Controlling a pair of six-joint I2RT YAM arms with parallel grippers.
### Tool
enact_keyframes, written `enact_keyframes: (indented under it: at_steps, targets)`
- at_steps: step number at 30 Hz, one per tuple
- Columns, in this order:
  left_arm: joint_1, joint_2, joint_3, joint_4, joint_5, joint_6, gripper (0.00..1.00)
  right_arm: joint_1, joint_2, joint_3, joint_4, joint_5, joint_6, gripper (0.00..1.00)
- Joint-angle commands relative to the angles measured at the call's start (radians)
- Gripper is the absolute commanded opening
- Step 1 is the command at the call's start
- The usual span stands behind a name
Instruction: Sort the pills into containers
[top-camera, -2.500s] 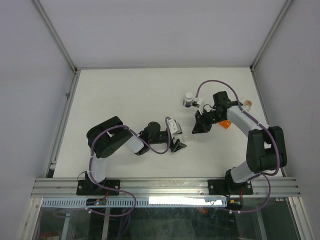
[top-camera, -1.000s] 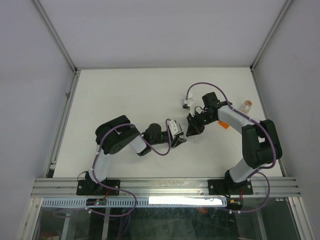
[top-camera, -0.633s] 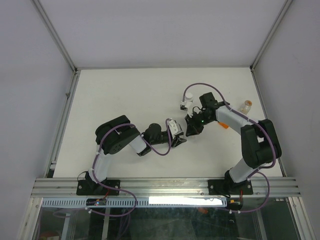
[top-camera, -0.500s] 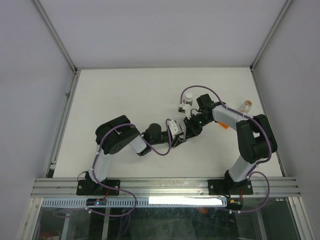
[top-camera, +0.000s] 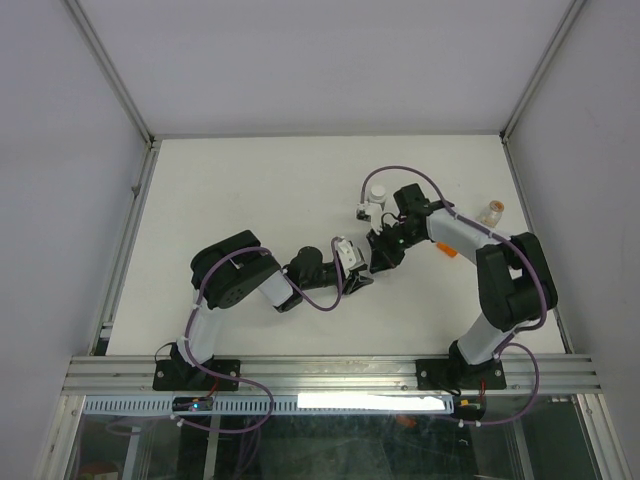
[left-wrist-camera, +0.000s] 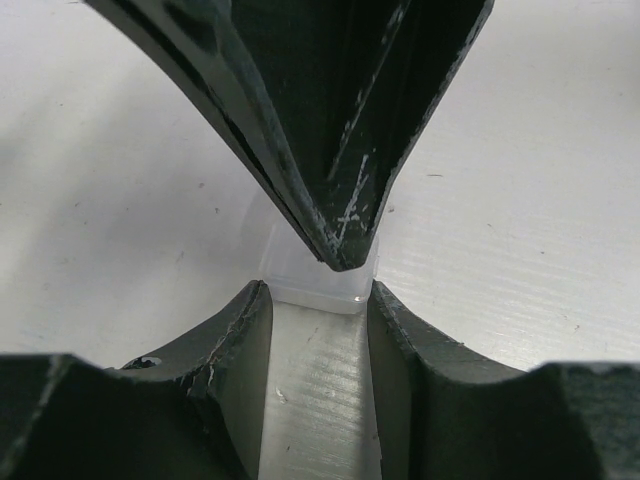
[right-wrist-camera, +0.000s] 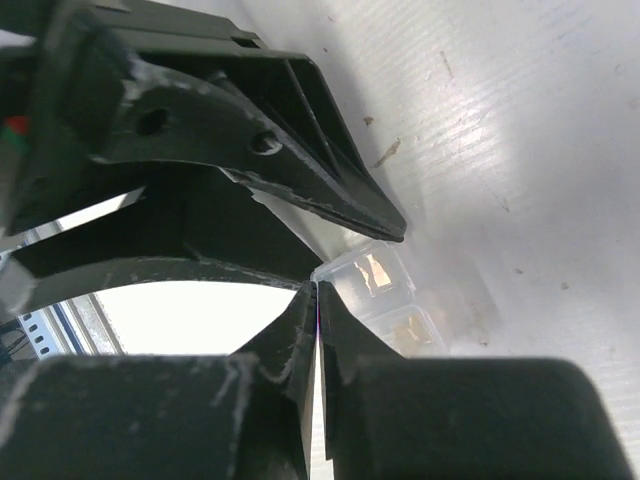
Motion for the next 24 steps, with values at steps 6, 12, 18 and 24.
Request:
enact_keyframes:
  at_steps: [6, 12, 18, 24]
  targets:
    - [0.006, -0.003, 0.026, 0.026, 0.024, 0.002, 0.34, 0.000, -0.094, 0.007, 0.025, -0.031, -0.029, 0.05]
    - [0.006, -0.002, 0.029, 0.021, 0.028, 0.000, 0.34, 0.003, 0.000, -0.002, 0.020, 0.078, -0.018, 0.05]
    - [0.007, 0.000, 0.031, 0.018, 0.037, -0.001, 0.34, 0.004, 0.033, 0.009, 0.014, 0.136, 0.000, 0.05]
    - [0.007, -0.007, 0.027, 0.020, 0.031, -0.008, 0.35, -0.011, -0.018, 0.024, -0.023, -0.015, -0.037, 0.06]
